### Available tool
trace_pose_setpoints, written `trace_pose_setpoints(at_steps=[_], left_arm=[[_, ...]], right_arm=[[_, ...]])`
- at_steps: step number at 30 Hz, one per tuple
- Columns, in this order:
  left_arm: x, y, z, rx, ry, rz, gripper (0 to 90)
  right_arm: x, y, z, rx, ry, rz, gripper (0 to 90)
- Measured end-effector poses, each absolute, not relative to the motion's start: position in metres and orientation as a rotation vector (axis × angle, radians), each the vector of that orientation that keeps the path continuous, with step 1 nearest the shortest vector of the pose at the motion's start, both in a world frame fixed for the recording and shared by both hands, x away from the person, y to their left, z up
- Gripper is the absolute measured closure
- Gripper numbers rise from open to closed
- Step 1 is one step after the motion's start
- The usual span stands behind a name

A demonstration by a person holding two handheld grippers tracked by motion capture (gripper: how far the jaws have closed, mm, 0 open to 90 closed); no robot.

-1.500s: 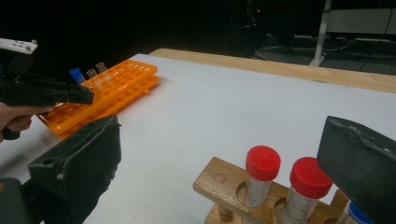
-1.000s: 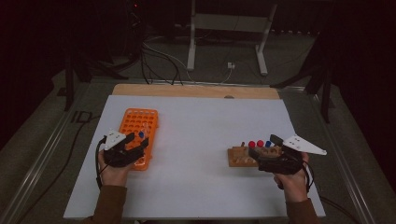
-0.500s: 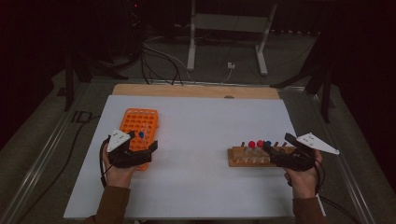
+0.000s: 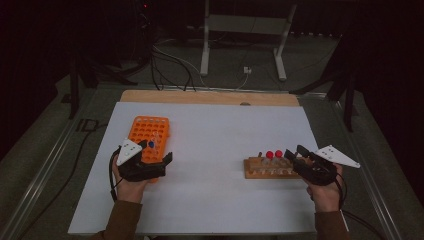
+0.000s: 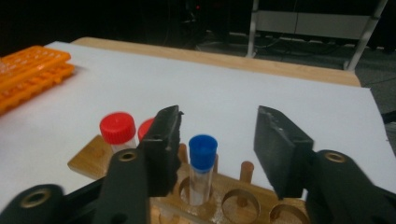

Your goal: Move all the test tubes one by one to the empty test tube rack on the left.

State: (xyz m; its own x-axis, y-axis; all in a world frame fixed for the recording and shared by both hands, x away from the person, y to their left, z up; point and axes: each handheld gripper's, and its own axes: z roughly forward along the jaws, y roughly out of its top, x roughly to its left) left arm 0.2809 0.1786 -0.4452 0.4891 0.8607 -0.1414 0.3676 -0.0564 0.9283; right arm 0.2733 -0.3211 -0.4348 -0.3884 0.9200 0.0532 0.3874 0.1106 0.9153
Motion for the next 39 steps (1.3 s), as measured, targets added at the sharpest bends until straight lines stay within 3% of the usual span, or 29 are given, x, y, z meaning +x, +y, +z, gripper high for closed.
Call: trace_pose_setpoints(at_steps=[14, 39], left_arm=[[0.281, 0.177, -0.447, 1.653, 1.082, 0.570, 0.6], [0.282, 0.175, -0.450, 1.662, 1.081, 0.560, 0.6]], right_arm=[[0.280, -0.318, -0.456, 1.262, 1.942, 1.226, 73.5], [0.279, -0.310, -0.459, 1.216, 1.981, 1.197, 75.8]])
